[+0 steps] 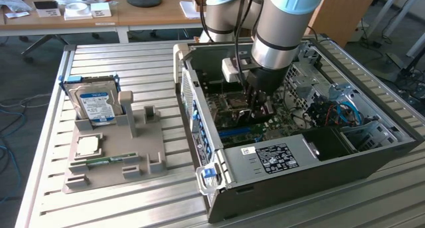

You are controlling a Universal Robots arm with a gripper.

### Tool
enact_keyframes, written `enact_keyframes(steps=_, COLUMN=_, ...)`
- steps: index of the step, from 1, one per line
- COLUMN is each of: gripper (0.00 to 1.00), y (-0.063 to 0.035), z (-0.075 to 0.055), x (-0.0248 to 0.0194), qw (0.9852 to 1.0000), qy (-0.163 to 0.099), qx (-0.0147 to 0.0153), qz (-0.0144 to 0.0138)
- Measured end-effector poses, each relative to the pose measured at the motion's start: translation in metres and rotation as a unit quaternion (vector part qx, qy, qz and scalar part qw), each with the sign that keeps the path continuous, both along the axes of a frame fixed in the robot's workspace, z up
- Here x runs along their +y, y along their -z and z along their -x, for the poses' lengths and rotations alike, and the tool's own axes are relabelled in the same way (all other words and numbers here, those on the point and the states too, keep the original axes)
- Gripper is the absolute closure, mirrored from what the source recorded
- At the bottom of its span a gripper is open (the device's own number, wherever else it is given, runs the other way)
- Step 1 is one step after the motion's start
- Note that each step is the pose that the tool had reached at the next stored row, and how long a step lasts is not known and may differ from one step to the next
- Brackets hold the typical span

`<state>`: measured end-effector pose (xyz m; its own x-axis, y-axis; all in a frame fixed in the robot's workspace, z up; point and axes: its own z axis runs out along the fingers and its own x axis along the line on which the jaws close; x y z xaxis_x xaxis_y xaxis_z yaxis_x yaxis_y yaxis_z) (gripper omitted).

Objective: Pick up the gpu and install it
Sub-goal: 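Insert the gpu into the slot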

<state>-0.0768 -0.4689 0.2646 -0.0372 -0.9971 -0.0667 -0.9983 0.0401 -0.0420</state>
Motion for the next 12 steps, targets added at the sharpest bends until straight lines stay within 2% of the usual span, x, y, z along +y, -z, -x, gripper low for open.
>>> enact_keyframes(steps=7, gripper=0.73, y=0.0, z=0.002, x=-0.0002, qw=1.0, qy=0.0, qx=0.0, qz=0.0)
enact_keyframes(steps=12, gripper=0.73, y=0.0001, z=0.0025, x=-0.002, qw=1.0, qy=0.0, qx=0.0, qz=0.0)
